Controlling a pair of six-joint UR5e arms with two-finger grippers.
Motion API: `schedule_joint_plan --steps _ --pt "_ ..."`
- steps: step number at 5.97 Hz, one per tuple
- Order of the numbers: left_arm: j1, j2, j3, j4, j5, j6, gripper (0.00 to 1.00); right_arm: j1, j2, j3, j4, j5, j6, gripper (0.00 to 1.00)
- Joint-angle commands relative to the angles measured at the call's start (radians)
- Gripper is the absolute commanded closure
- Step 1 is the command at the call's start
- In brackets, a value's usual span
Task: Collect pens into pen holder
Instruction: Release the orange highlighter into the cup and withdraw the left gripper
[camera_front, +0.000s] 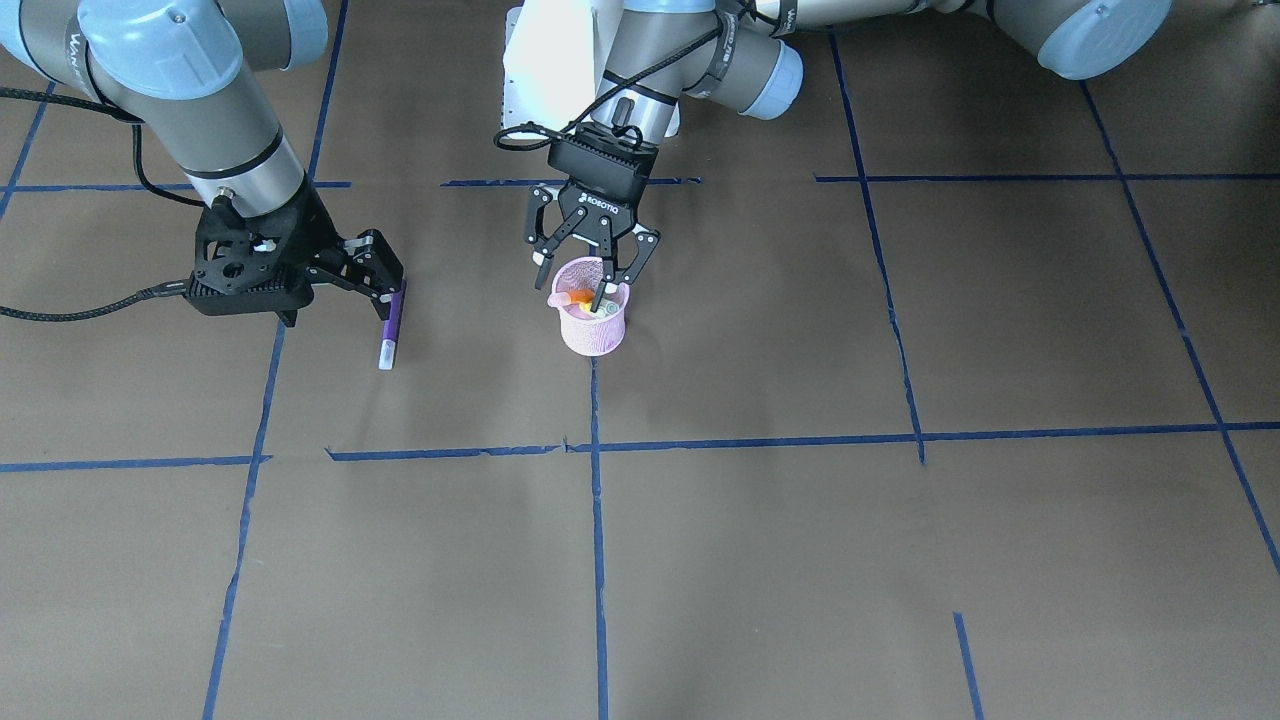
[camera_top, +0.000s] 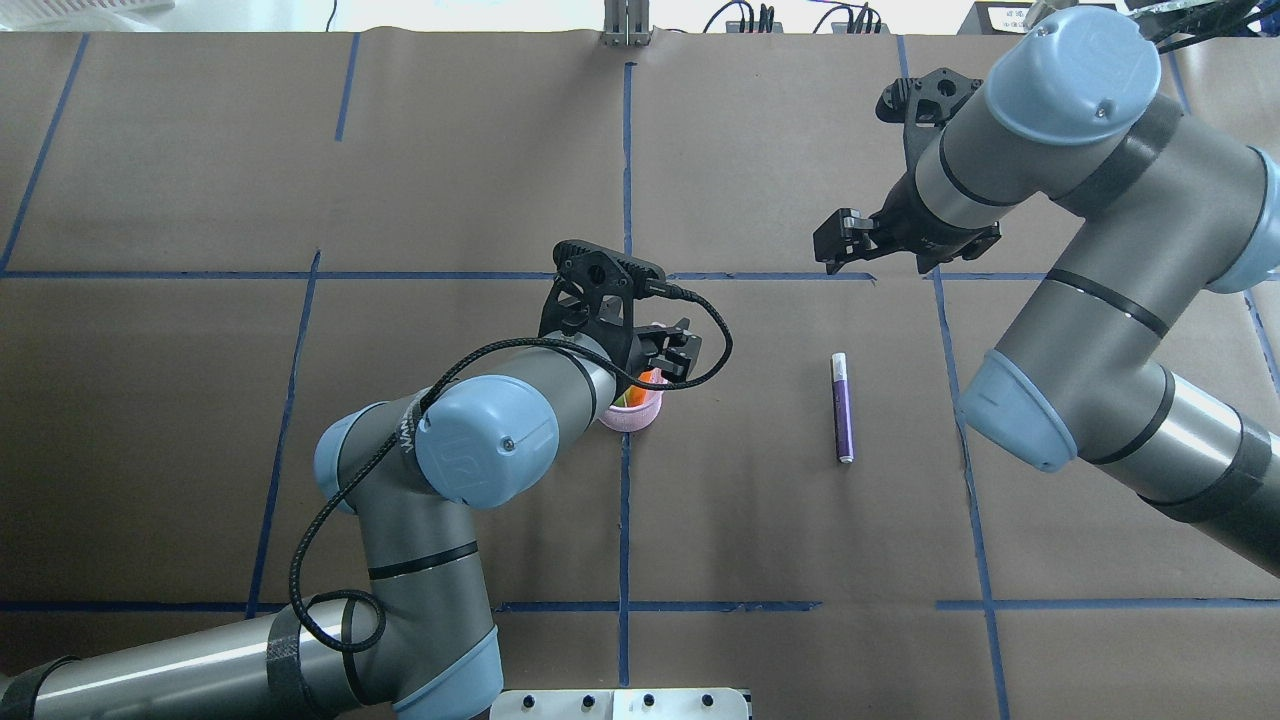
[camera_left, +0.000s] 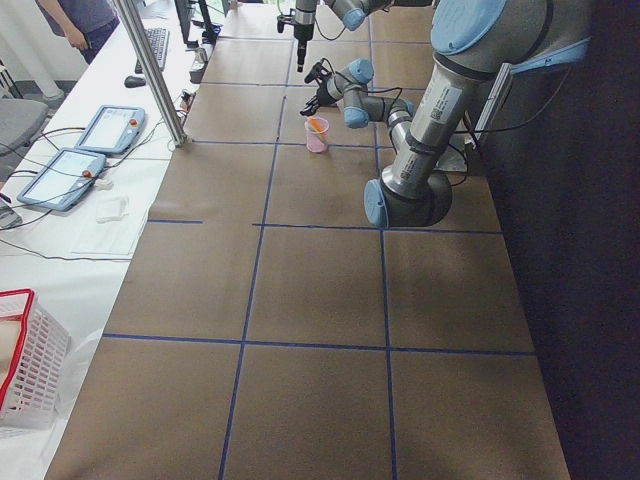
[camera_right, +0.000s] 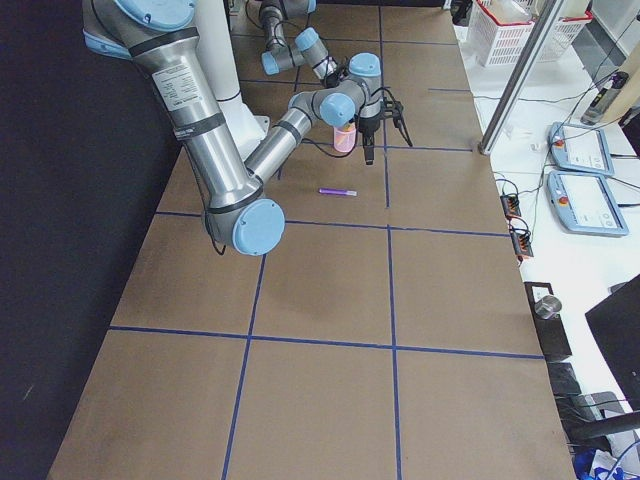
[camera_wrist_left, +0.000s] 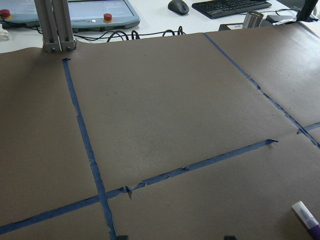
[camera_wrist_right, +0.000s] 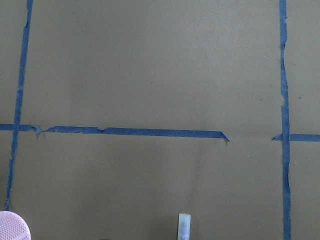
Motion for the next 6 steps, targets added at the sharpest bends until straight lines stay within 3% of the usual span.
schedule_joint_plan --steps 1,3,5,6 --pt "-0.01 0.002 -0.027 0.034 -0.11 0.001 0.0 0.001 -0.013 0.002 0.015 -0.005 0.002 0.0" --pt "-0.153 0.017 -0.054 0.221 -0.404 0.003 0.0 -0.001 -0.123 -0.007 0.234 -0.005 0.017 0.0" --pt "-0.399 0.089 -0.069 0.368 -0.868 0.014 0.01 -0.045 -0.127 -0.007 0.238 -0.014 0.064 0.0" --pt "-0.448 0.156 -0.086 0.412 -0.934 0.088 0.01 -0.105 -0.125 -0.008 0.239 -0.069 0.128 0.0"
